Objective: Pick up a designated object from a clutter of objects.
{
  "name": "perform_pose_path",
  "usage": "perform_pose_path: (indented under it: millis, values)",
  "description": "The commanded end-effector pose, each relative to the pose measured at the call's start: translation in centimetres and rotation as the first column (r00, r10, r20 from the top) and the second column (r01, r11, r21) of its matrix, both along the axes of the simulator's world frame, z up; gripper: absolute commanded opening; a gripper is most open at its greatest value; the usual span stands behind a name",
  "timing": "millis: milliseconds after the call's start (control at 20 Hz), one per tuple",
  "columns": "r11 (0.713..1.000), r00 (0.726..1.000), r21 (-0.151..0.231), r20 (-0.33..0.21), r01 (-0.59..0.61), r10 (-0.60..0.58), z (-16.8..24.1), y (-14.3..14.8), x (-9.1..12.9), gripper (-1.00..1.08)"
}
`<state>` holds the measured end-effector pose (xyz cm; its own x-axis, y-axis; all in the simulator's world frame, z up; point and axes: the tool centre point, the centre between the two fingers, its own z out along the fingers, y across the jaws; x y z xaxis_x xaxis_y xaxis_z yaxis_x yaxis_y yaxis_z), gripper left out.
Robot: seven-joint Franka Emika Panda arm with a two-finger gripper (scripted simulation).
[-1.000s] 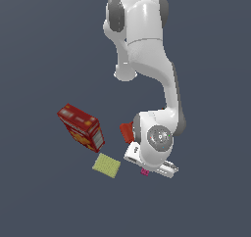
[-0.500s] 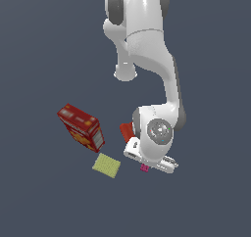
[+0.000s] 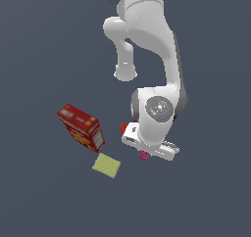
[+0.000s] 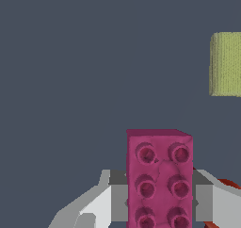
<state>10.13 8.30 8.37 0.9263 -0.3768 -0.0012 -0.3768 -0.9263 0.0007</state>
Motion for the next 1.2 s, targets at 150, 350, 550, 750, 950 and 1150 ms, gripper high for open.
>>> perform_pose_path:
  millis: [150,350,550,750,950,1150]
  values:
    - [1.000,1.000,0.000,0.001,0.000,0.000,4.2,-0.5,-2.4,-1.00]
    - [1.000,1.000,0.000,0.001,0.000,0.000,7.3,-0.9,-4.3,-1.00]
    - [1.000,1.000,0.000,0.001,0.000,0.000,10.5,-1.3,-6.1,-1.00]
    - [1.000,1.000,0.000,0.001,0.000,0.000,13.7,-1.7,-8.0,-1.00]
    - [1.000,1.000,0.000,0.001,0.000,0.000,17.1,-2.1,-9.9,-1.00]
    - [1.000,1.000,0.000,0.001,0.000,0.000,20.7,-2.6,-11.9,-1.00]
